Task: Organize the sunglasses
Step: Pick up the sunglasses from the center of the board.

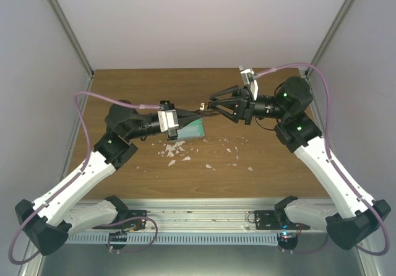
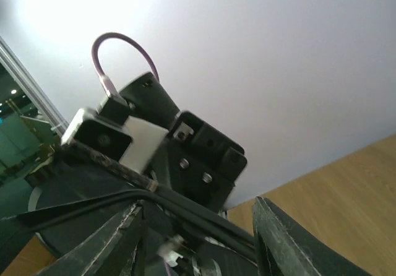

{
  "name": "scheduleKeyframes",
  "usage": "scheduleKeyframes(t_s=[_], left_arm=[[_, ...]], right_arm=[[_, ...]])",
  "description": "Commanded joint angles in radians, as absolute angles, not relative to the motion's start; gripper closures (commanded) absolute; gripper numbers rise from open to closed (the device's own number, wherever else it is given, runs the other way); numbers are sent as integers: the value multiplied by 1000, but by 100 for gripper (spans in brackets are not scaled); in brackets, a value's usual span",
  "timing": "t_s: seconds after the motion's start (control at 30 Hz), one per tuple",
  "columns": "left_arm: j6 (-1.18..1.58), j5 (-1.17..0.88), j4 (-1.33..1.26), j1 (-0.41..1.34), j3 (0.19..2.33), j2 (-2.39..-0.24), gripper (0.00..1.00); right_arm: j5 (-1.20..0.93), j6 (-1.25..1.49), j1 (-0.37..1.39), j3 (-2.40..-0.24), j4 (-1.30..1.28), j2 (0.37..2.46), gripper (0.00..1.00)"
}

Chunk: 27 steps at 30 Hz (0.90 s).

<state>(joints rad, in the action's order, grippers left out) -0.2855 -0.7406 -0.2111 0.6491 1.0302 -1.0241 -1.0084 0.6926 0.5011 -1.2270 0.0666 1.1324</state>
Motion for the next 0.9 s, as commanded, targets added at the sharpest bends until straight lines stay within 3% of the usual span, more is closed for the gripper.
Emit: scheduleKeyframes(t_s=[0.0, 0.17, 0.53, 0.87], left_arm=[[-583, -668, -177, 646, 1058, -1046, 100], [-780, -619, -138, 646, 1055, -1052, 100], [-973, -218, -14, 651, 1017, -1132, 100], [-989, 190, 161, 724, 933, -1252, 100]], right_arm=[[-1027, 649, 512, -1296, 34, 1120, 53], [-892, 542, 511, -1302, -58, 1067, 52], [-68, 523, 511, -1178, -316, 1018, 46], [-12, 600, 502, -1010, -359, 1036, 44]])
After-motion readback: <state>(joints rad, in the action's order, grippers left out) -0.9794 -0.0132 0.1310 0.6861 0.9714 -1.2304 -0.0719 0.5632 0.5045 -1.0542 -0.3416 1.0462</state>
